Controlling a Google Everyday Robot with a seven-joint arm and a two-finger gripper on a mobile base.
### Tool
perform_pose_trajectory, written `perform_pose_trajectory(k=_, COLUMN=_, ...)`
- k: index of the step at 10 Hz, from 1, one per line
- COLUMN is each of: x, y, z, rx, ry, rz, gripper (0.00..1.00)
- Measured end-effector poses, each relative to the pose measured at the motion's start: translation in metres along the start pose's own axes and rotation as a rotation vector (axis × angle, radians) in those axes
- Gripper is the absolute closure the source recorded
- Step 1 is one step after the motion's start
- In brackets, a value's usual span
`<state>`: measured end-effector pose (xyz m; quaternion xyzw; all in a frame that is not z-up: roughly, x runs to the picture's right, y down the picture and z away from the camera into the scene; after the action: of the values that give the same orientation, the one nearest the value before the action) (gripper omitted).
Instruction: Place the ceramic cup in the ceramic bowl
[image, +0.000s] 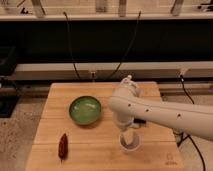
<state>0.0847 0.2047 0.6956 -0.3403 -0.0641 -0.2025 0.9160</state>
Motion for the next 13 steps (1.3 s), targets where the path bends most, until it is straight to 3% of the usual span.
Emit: perform_pose_trajectory(k=13, x=0.017, y=0.006, z=0.053, rx=-0.022, ry=-0.031, rz=-0.022, gripper=0.20)
